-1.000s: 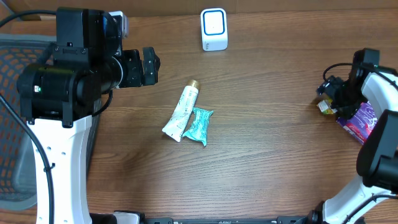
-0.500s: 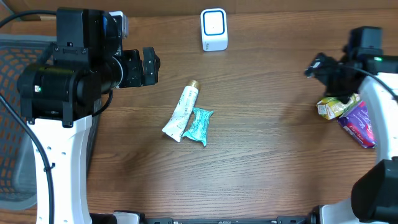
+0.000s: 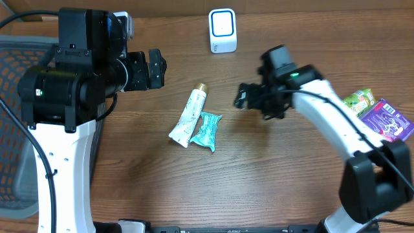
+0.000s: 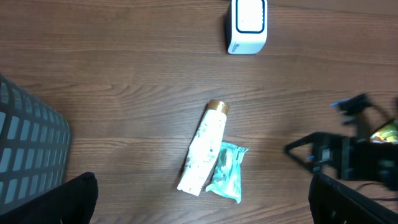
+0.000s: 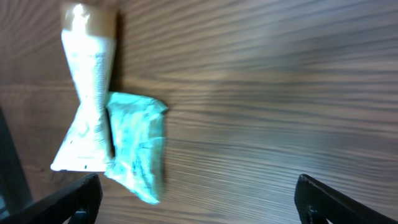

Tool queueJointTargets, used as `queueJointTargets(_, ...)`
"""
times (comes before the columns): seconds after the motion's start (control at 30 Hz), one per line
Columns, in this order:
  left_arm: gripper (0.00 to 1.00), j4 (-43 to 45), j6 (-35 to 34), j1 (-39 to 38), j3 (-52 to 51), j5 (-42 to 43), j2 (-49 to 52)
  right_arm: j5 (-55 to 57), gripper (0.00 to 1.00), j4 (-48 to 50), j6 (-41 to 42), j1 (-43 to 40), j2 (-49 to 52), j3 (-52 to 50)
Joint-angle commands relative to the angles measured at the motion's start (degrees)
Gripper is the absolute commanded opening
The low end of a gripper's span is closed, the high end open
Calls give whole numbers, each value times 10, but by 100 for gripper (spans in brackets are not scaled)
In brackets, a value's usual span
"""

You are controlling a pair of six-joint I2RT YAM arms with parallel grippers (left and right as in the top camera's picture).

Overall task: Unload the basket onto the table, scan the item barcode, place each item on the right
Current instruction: 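Move the right gripper left toward the mint-green wrapper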

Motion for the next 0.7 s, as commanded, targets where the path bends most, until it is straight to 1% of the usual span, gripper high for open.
queueJointTargets(0.0, 100, 0, 11, -1, 5, -2, 3, -8, 100, 21, 56, 29, 13, -11)
queueJointTargets(0.2, 100, 0, 11, -1, 5, -2, 3, -7, 100, 56, 72, 54, 27, -31)
queueJointTargets(0.27, 99, 0, 11, -1, 5, -2, 3, 3, 98, 70, 76, 54, 27, -41)
queueJointTargets(0.43, 100, 0, 11, -1, 5, -2, 3, 12, 96, 122, 104, 53, 27, -80)
queueJointTargets(0.67, 99, 0, 11, -1, 5, -2, 3, 9, 92, 173, 108, 53, 27, -120)
